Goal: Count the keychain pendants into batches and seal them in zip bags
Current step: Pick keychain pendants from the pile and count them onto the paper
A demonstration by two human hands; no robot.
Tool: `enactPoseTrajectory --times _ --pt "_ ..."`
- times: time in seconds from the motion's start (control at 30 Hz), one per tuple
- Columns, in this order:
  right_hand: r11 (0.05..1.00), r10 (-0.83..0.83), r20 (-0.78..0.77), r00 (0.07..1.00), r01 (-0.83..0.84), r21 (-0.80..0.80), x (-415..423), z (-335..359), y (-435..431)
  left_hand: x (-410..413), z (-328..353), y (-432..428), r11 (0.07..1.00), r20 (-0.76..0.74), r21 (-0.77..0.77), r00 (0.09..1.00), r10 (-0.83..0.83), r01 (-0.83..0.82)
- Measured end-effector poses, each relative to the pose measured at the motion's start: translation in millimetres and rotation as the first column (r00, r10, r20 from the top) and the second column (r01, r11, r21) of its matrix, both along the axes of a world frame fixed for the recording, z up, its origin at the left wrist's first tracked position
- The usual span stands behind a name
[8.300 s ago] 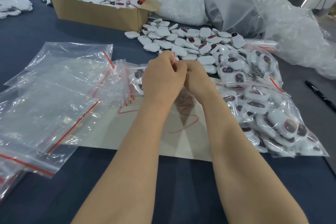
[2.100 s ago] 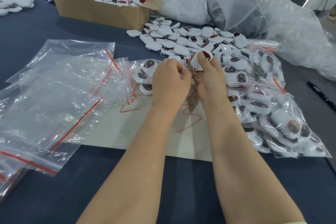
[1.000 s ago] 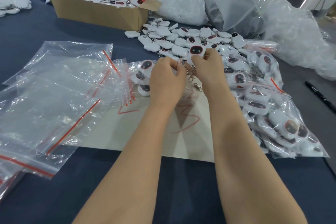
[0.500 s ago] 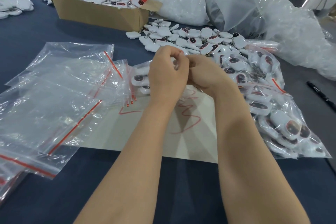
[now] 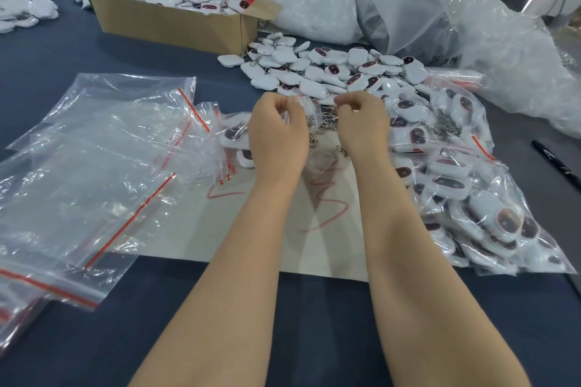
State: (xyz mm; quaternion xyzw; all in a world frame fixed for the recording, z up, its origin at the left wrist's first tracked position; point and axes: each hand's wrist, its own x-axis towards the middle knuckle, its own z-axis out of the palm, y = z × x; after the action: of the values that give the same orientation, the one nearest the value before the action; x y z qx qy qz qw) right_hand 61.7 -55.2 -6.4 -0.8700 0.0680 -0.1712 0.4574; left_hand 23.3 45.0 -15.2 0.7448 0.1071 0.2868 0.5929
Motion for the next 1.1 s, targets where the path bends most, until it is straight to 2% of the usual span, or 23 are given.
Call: enactPoseTrajectory --times 0.13,0.27,0.33,0.4,0.47,0.57,0.63,0.7,0.77,0.8,0.83,0.9,1.03,1.1 --pt "0.951 0.102 -0.057 0.993 -0.115 -0.286 4 -11 13 -1 2 -2 0.998 0.026 -0.053 0.999 0.028 -0.027" --pt "0.873 0.158 -0.163 0.974 -0.215 -0.437 22 -14 28 -2 7 1 0.975 0.074 -0.2 0.991 0.115 -0.099" --pt "0.821 0.132 -0.259 0.957 -0.252 -0.512 29 -15 35 -2 8 1 0.966 0.114 -0.231 0.983 0.146 -0.117" --pt "0.788 0.093 -0.382 0.92 -0.302 -0.536 32 -14 42 -2 9 0 0.962 0.136 -0.239 0.977 0.164 -0.128" --pt "0.789 0.072 -0.436 0.897 -0.319 -0.526 32 -15 45 -1 8 0 0.96 0.137 -0.248 0.976 0.171 -0.133" --pt "0.841 0.04 -0.317 0.948 -0.204 -0.502 27 -19 45 0 8 1 0.957 0.138 -0.255 0.974 0.179 -0.14" --pt "0.903 -0.024 -0.162 0.987 -0.048 -0.427 22 -19 41 -1 8 0 0.958 0.137 -0.252 0.975 0.173 -0.134" --pt "0.962 -0.073 -0.032 0.997 0.062 -0.264 19 -15 34 -1 8 0 0.962 0.133 -0.24 0.978 0.161 -0.126" --pt "0.998 -0.058 -0.005 0.998 0.058 0.015 16 -9 26 -1 8 0 0.967 0.128 -0.224 0.98 0.153 -0.122" --pt "0.98 -0.043 -0.012 0.999 0.044 0.194 14 -6 20 -1 8 1 0.97 0.122 -0.212 0.982 0.148 -0.12" --pt "0.918 -0.013 -0.026 1.0 0.022 0.395 12 -2 16 -1 8 0 0.974 0.113 -0.195 0.984 0.137 -0.113" --pt "0.701 0.099 -0.01 0.995 -0.062 0.71 8 0 8 -1 6 -1 0.988 0.086 -0.133 0.993 0.085 -0.073" --pt "0.386 0.219 0.037 0.975 -0.122 0.914 0 -5 -3 -2 -2 -6 0.996 0.018 0.083 1.0 -0.016 0.014" --pt "0.292 0.222 0.046 0.974 -0.111 0.95 -3 -9 -2 -1 -4 -7 0.984 -0.012 0.176 1.0 -0.016 0.017"
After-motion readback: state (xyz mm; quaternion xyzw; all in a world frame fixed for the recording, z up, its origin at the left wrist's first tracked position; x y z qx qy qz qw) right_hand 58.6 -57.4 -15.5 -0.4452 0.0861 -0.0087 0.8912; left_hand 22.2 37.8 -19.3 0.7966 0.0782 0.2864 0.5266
